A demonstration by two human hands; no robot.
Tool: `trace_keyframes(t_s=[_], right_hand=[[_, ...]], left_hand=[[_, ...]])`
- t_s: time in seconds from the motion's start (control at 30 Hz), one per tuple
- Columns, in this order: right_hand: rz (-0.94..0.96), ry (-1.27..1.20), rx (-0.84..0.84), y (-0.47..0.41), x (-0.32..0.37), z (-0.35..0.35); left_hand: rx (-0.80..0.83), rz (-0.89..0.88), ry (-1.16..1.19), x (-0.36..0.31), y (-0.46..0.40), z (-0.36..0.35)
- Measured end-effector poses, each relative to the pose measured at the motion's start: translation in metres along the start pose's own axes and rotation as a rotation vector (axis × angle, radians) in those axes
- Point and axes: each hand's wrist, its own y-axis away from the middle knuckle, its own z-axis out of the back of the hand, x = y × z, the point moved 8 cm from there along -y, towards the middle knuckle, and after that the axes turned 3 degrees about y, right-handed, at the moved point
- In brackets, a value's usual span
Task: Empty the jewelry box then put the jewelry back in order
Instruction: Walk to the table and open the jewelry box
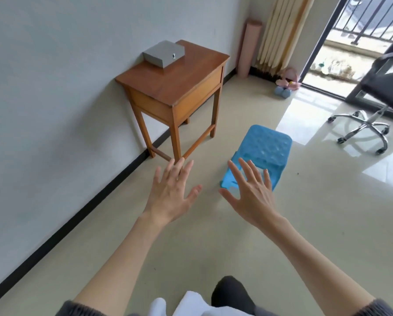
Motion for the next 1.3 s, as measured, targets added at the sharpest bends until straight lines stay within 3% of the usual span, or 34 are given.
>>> trace_keyframes(t_s=[0.33, 0.6, 0.83, 1.13, 1.3], right_hand=[[0.071, -0.017, 0.047, -0.175, -0.051, -0.008], [0.138, -0.005, 0.034, -0.335, -0.102, 0.018], [0.144, -0.008, 0.062, -0.43, -0.123, 0.004], [0.063, -0.002, 0.074, -0.58, -0.14, -0.028], [0.071, 0.015, 0.078, -0.672, -0.122, -0.026]], left_hand=[[-0.003, 0.085, -0.015, 0.027, -0.175, -0.001], [-0.108, 0.113, -0.027, 0.028, -0.326, 0.032], [-0.07, 0.156, -0.002, 0.052, -0.421, 0.033], [-0.023, 0.106, -0.006, 0.11, -0.575, 0.026], [-0.08, 0.127, -0.007, 0.158, -0.658, 0.056]])
